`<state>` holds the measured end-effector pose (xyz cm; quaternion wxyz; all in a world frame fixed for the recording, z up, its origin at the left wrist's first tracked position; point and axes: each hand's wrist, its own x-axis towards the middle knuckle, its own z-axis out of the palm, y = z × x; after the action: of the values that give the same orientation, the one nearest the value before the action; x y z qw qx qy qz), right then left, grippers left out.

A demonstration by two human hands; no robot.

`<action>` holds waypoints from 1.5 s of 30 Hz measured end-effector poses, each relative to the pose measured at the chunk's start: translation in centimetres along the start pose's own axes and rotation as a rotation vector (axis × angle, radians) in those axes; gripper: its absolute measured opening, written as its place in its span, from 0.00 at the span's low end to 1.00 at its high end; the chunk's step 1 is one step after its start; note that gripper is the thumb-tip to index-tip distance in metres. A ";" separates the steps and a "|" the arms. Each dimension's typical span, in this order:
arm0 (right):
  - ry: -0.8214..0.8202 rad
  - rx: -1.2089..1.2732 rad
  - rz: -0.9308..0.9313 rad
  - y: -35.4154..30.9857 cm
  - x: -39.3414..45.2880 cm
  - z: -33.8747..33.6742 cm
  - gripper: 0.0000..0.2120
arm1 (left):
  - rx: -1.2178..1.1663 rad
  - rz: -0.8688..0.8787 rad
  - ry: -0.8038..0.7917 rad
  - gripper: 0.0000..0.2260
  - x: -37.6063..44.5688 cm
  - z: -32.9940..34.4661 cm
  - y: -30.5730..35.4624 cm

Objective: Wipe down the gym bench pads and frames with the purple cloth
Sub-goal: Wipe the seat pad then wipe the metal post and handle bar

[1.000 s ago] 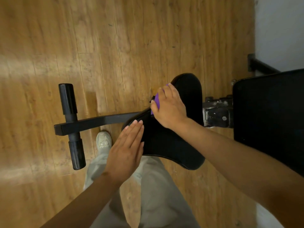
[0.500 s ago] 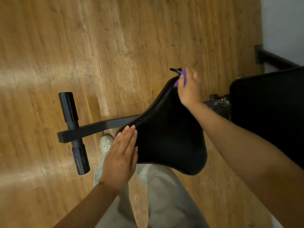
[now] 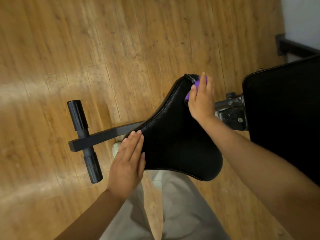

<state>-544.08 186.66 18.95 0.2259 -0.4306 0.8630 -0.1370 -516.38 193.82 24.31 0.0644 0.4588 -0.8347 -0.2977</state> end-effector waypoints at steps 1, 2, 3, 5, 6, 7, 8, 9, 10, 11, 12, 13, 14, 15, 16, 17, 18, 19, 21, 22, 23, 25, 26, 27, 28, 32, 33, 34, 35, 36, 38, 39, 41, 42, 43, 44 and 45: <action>0.003 -0.012 -0.003 -0.6 1.3 0.1 0.24 | -0.005 0.002 0.000 0.21 0.0 0.0 -0.1; 0.000 -0.032 -0.019 -1.1 2.2 0.2 0.23 | -0.008 0.008 -0.002 0.21 -0.1 -0.1 -0.2; -0.003 -0.054 -0.045 -1.6 2.8 0.3 0.23 | -0.005 0.017 -0.007 0.21 -0.1 -0.2 -0.3; -0.014 -0.085 -0.105 -2.1 2.7 0.4 0.24 | 0.013 0.047 -0.022 0.21 -0.1 -0.4 -0.7; -0.023 -0.098 -0.154 -2.4 2.1 0.4 0.25 | 0.019 0.065 -0.027 0.22 -0.1 -0.6 -0.9; -0.037 -0.114 -0.216 -2.5 1.2 0.5 0.25 | 0.018 0.081 -0.033 0.22 0.0 -0.7 -1.1; -0.053 -0.130 -0.285 -2.8 0.0 0.6 0.24 | 0.013 0.098 -0.042 0.22 0.0 -0.9 -1.3; -0.075 -0.142 -0.350 -3.2 -1.3 0.7 0.23 | 0.009 0.116 -0.049 0.22 0.0 -1.0 -1.5; -0.097 -0.151 -0.402 -3.8 -2.7 0.9 0.23 | 0.006 0.140 -0.054 0.22 0.1 -1.1 -1.9; -0.118 -0.154 -0.437 -4.3 -4.2 1.1 0.22 | 0.002 0.168 -0.056 0.21 0.2 -1.2 -2.2; -0.132 -0.149 -0.460 -4.9 -5.6 1.4 0.22 | -0.005 0.197 -0.057 0.21 0.3 -1.4 -2.6; -0.135 -0.135 -0.470 -5.5 -7.0 1.7 0.21 | -0.016 0.224 -0.058 0.21 0.3 -1.4 -3.0; -0.133 -0.118 -0.473 -6.0 -8.3 2.0 0.19 | -0.026 0.249 -0.057 0.21 0.4 -1.5 -3.3; -0.126 -0.104 -0.469 -6.4 -9.3 2.2 0.19 | -0.034 0.272 -0.057 0.21 0.5 -1.6 -3.7; -0.116 -0.095 -0.461 -6.7 -10.2 2.4 0.18 | -0.041 0.291 -0.060 0.22 0.5 -1.7 -4.1; -0.105 -0.089 -0.447 -7.1 -11.0 2.6 0.18 | -0.049 0.305 -0.067 0.23 0.6 -1.9 -4.5; -0.094 -0.082 -0.435 -7.6 -11.5 2.8 0.17 | -0.058 0.312 -0.073 0.24 0.7 -2.0 -5.0; -0.087 -0.069 -0.426 -8.3 -11.8 3.0 0.16 | -0.064 0.313 -0.075 0.26 0.9 -2.2 -5.6; -0.091 -0.050 -0.422 -9.4 -12.2 3.3 0.15 | -0.071 0.299 -0.093 0.30 1.2 -2.7 -6.8; -0.097 -0.049 -0.424 -9.9 -12.4 3.4 0.14 | -0.079 0.292 -0.109 0.32 1.4 -3.0 -7.3; -0.098 -0.046 -0.429 -10.2 -12.7 3.6 0.14 | -0.090 0.295 -0.117 0.33 1.6 -3.2 -7.8; -0.084 -0.011 -0.435 -10.5 -13.9 4.0 0.13 | -0.119 0.319 -0.124 0.36 2.0 -3.4 -8.6; -0.069 0.015 -0.434 -10.6 -14.7 4.2 0.13 | -0.140 0.331 -0.137 0.37 2.2 -3.5 -8.9; -0.056 0.037 -0.430 -10.7 -15.6 4.5 0.13 | -0.165 0.341 -0.165 0.39 2.5 -3.5 -9.3; -0.048 0.052 -0.426 -10.8 -16.5 4.7 0.13 | -0.193 0.352 -0.214 0.41 2.9 -3.5 -9.7; -0.074 0.019 -0.484 -11.1 -18.4 4.5 0.15 | -0.243 0.502 -0.461 0.49 5.7 -3.7 -11.5; -0.097 -0.028 -0.525 -11.2 -18.4 4.4 0.15 | -0.225 0.556 -0.505 0.50 6.7 -3.7 -11.8; -0.120 -0.086 -0.562 -11.3 -18.3 4.3 0.15 | -0.194 0.609 -0.543 0.51 7.6 -3.8 -12.1; -0.139 -0.147 -0.593 -11.4 -18.2 4.3 0.15 | -0.156 0.659 -0.571 0.51 8.5 -3.9 -12.4; -0.151 -0.208 -0.620 -11.4 -18.1 4.3 0.16 | -0.117 0.709 -0.586 0.52 9.4 -4.0 -12.6; -0.171 -0.325 -0.689 -11.4 -18.3 4.6 0.16 | -0.043 0.793 -0.604 0.54 10.9 -4.1 -12.6; -0.188 -0.389 -0.733 -11.2 -18.8 4.8 0.17 | -0.015 0.827 -0.618 0.55 11.4 -4.0 -12.5; -0.207 -0.524 -0.817 -10.5 -20.1 5.2 0.19 | 0.015 0.886 -0.641 0.56 12.1 -3.8 -12.1; -0.205 -0.575 -0.839 -9.9 -20.8 5.4 0.20 | 0.026 0.907 -0.649 0.56 12.2 -3.7 -11.9; -0.195 -0.604 -0.846 -9.2 -21.4 5.5 0.20 | 0.038 0.922 -0.650 0.56 12.3 -3.6 -11.8; -0.180 -0.619 -0.842 -8.5 -22.0 5.6 0.20 | 0.054 0.937 -0.646 0.57 12.4 -3.7 -11.7; -0.164 -0.633 -0.834 -8.0 -22.4 5.7 0.20 | 0.069 0.949 -0.643 0.57 12.4 -3.7 -11.7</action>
<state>-523.87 199.73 23.57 0.0780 -0.7939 0.5969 0.0859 -513.56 177.49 18.74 -0.0810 -0.0778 -0.9360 -0.3335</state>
